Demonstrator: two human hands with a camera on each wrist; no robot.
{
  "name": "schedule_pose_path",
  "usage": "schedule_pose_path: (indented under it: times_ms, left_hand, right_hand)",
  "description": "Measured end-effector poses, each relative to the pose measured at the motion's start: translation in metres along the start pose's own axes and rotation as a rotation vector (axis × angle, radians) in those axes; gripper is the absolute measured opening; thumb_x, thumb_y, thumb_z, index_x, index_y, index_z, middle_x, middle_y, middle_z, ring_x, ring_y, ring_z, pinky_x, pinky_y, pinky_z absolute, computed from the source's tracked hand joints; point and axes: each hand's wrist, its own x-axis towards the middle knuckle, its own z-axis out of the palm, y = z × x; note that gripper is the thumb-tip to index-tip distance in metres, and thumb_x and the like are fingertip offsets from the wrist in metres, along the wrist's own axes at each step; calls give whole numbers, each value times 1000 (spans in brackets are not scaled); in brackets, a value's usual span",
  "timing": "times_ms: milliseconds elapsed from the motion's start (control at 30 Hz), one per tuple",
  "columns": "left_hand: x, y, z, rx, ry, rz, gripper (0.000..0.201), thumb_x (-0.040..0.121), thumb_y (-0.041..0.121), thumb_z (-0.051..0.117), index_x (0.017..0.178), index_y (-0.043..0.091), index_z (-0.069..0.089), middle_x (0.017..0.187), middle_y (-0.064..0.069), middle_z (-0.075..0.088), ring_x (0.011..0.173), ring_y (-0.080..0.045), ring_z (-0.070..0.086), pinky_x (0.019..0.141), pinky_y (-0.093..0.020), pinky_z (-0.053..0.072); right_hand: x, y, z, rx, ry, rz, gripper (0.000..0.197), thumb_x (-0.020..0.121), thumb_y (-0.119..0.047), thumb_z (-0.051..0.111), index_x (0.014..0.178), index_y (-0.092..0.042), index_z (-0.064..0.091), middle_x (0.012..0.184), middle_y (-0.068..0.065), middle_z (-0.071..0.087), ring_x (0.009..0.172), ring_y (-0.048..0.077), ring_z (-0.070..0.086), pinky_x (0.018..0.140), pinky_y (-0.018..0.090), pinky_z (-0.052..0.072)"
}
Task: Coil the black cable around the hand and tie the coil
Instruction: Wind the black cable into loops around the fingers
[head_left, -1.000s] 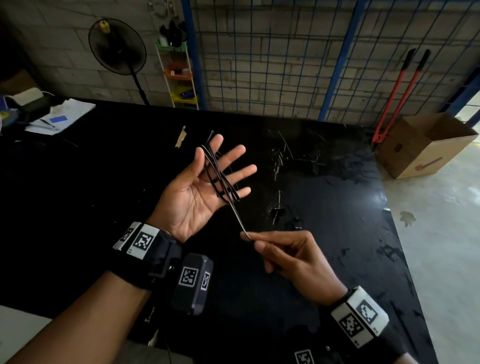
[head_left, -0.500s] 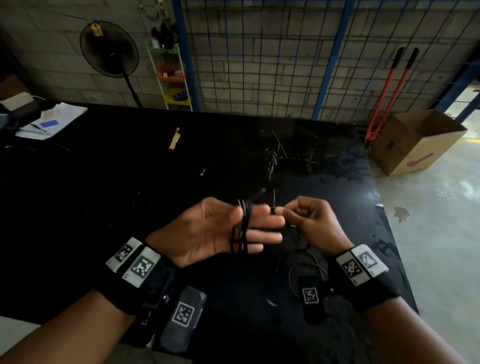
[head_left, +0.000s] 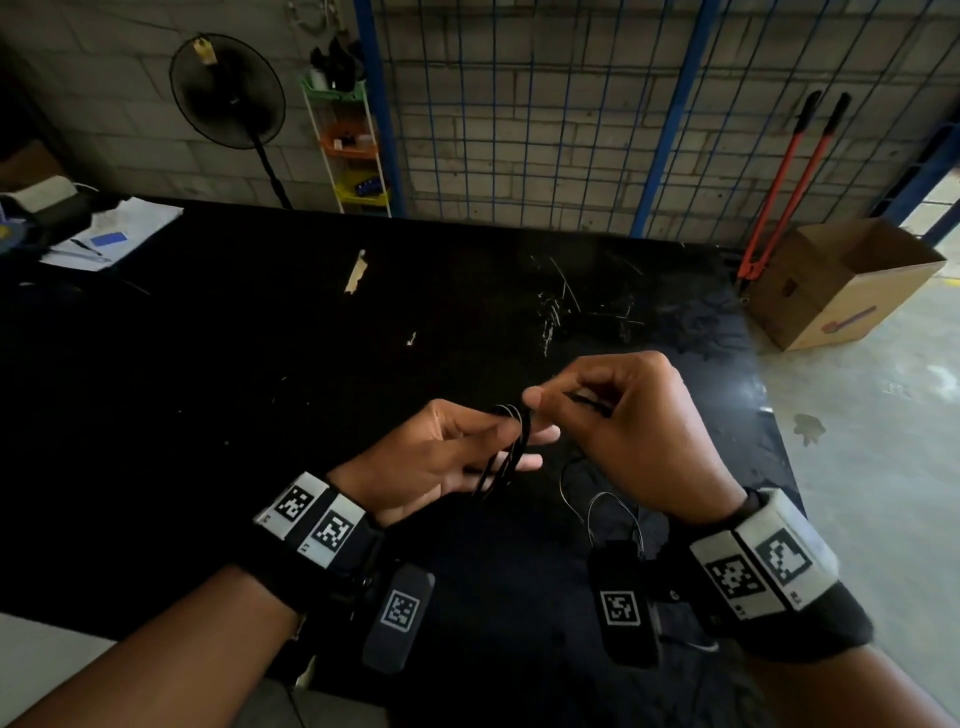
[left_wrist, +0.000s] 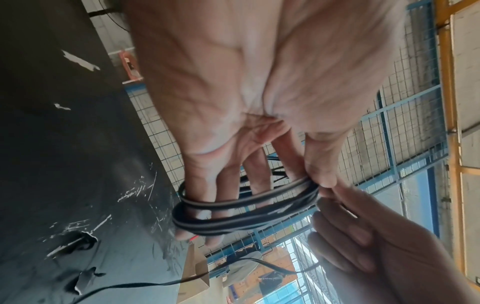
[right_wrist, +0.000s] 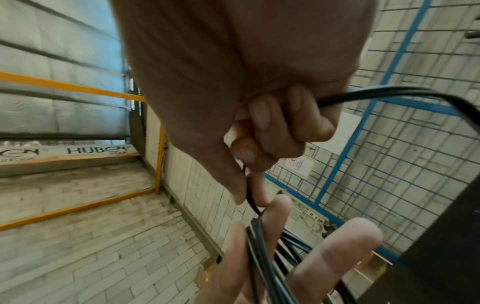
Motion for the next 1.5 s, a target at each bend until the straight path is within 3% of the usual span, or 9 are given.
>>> schedule_pose_path:
  times_ms: [100,367,667,833,1000,1100,1233,1400,1500]
  left_hand:
    - [1,-4,-4,-7,44,15,38,103,27,53,127,2,70,145,-17,63,134,-35,60,117,-65,35]
    - [6,7,-7,-174,163,137,44,100,30,49,137,12,63,146,-11,63,133,-36,61,117,-65,34]
    - [17,34,-21,-478,244,319,42,99,42,43,130,27,66,151,-13,58,137,-43,56,114,-69,34]
    - [12,38,-19,-572,-12,359,42,102,41,41,132,25,66,154,-14,54,145,-47,43,114,-70,33]
    - [10,32,-8,-669,-293,294,41,106,35,49,139,14,60,158,-22,45,151,-53,26,116,-77,17]
    - [5,24,0,-607,-373,215,40,104,33,54,137,10,61,156,-25,47,148,-56,30,115,-78,18]
    - [-4,7,8,-406,-350,74,41,100,31,63,133,7,65,152,-29,50,143,-61,35,116,-77,21]
    - [-10,-13,18,-30,-224,-60,49,101,27,55,138,-4,59,148,-21,59,137,-41,57,116,-64,38]
    - [-7,-19,22,62,-177,-66,40,101,27,57,126,-2,68,144,-14,64,134,-32,62,114,-64,41]
  right_hand:
    - [-12,1,4,-65,31,-71,8,89,-18,79,83,-22,83,65,-24,70,63,-7,68,58,6,47]
    - [-43,13,23,279,115,-29,18,94,-14,71,108,-20,82,53,5,64,45,4,56,51,15,45]
    - [-65,42,39,481,-40,120,20,92,-21,71,108,-24,83,55,7,64,51,16,55,52,21,40]
    - [-63,71,41,636,-106,292,25,92,-24,67,108,-15,83,52,5,57,44,10,39,44,18,29]
    - [-54,98,47,589,-203,356,26,93,-31,67,104,-13,83,55,2,59,47,12,41,46,19,32]
    - [-45,107,41,470,-176,344,35,85,-53,73,92,-20,82,57,2,61,50,11,46,49,24,35]
    - [-25,109,20,389,-103,282,47,72,-64,80,77,-18,73,75,31,69,68,23,59,64,42,45]
    - [-3,86,-6,125,-131,224,34,74,-47,86,76,-16,73,73,12,76,63,25,69,64,40,56]
    - [3,67,-8,38,-134,194,23,76,-34,89,73,-16,74,68,5,75,57,8,65,58,22,52]
